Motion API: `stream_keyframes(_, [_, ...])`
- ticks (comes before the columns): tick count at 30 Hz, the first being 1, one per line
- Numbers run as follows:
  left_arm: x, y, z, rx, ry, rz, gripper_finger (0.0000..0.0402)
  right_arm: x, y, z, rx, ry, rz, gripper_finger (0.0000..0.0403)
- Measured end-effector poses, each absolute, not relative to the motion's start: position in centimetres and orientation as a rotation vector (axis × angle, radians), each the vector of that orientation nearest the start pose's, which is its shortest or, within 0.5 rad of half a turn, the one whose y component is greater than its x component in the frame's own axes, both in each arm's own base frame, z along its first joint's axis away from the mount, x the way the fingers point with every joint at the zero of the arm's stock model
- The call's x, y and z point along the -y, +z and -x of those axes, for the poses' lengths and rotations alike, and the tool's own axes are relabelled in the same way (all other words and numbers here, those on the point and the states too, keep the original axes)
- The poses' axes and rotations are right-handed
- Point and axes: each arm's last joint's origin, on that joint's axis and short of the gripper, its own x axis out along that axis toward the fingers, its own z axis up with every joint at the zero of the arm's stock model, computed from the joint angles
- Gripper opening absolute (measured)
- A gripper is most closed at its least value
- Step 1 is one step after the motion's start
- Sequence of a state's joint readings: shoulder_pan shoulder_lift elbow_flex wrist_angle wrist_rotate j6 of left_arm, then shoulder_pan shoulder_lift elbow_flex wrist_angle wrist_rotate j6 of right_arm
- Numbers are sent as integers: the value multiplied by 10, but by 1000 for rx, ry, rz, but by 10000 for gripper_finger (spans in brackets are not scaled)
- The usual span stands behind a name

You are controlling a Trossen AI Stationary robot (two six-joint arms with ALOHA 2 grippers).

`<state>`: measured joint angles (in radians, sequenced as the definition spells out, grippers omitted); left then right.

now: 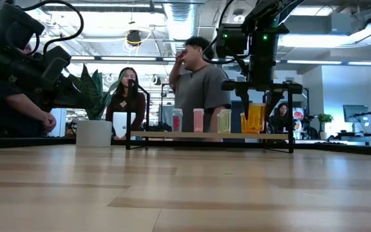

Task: Pick and place medicine bottles onto shelf by color
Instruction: Put the orange pill bottle on the shelf

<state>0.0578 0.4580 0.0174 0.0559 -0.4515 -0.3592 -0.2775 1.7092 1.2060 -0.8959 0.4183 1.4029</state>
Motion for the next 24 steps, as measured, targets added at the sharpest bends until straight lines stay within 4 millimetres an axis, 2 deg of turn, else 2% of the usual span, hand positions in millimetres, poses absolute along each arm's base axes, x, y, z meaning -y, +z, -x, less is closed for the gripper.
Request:
stream_keyframes(6, [-19, 135, -116, -287, 564, 271, 13, 98, 207, -301, -753, -1436, -1005, 198])
stream_keyframes(14, [-19, 135, -116, -287, 565, 271, 13, 105, 207, -299, -756, -1446, -1001, 227])
stream_keyframes(20, [-19, 135, -116, -287, 564, 271, 13, 106, 207, -298, -758, -1446, -998, 203])
stream_keyframes(24, [-19, 135, -116, -287, 564, 271, 13, 106, 207, -298, -758, -1445, -996, 202])
